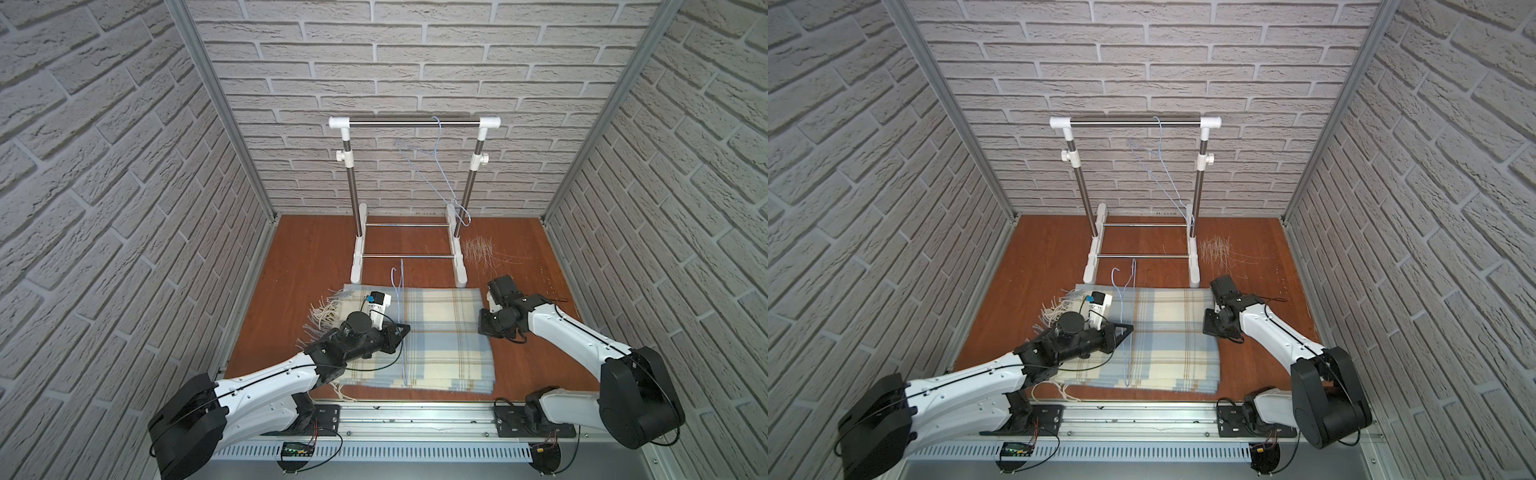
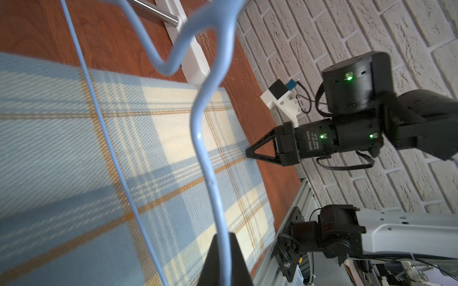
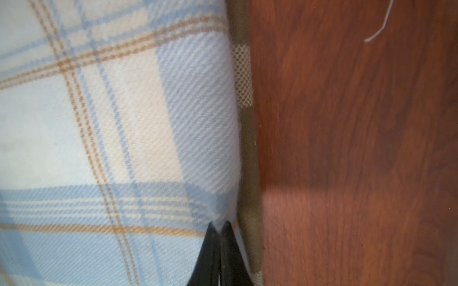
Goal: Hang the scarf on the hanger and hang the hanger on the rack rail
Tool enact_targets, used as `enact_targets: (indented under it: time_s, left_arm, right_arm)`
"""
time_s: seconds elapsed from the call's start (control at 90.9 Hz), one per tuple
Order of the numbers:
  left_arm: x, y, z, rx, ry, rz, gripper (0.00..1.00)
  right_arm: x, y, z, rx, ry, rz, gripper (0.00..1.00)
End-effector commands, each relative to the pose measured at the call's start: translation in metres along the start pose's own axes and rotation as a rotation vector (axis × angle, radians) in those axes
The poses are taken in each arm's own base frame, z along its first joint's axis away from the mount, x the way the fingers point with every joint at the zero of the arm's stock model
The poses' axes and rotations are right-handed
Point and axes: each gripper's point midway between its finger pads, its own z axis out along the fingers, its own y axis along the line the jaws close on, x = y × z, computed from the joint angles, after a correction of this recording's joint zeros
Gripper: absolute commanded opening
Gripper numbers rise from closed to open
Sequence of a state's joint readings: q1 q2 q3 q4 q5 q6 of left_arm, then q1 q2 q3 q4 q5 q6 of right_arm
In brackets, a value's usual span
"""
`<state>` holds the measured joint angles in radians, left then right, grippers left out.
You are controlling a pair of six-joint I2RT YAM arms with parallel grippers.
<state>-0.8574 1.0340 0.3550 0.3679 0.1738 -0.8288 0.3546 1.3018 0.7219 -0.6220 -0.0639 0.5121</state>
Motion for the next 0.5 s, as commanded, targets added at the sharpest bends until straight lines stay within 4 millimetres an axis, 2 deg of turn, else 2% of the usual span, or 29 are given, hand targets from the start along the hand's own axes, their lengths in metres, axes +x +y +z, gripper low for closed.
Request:
enact_targets:
  time_s: [0.0,0.143,0.209,0.286,0.341,0.418,0.484]
  left_arm:
    - [0.003,-0.001,0.003,0.016,-0.024,0.021,0.00]
    - [0.024,0.016,-0.005,-0.031,0.002,0.000,0.00]
    - [0.030,0.025,-0.011,-0.055,0.004,-0.010,0.00]
    - [0.034,0.032,-0.018,-0.077,-0.001,-0.017,0.00]
    - [0.035,0.036,-0.023,-0.093,-0.006,-0.017,0.00]
    - [0.036,0.040,-0.029,-0.116,-0.013,-0.012,0.00]
    - [0.036,0.044,-0.033,-0.130,-0.022,-0.010,0.00]
  right_arm:
    - [0.004,0.006,-0.012,-0.022,0.001,-0.031,0.03]
    - [-0.003,0.027,-0.041,-0.066,-0.041,-0.074,0.03]
    - [-0.005,0.050,-0.058,-0.106,-0.057,-0.118,0.03]
    - [-0.008,0.090,-0.075,-0.175,-0.079,-0.182,0.03]
    - [-0.006,0.125,-0.079,-0.235,-0.084,-0.228,0.03]
    - [0.001,0.175,-0.076,-0.328,-0.067,-0.285,0.03]
    - [0.007,0.220,-0.062,-0.399,-0.056,-0.324,0.03]
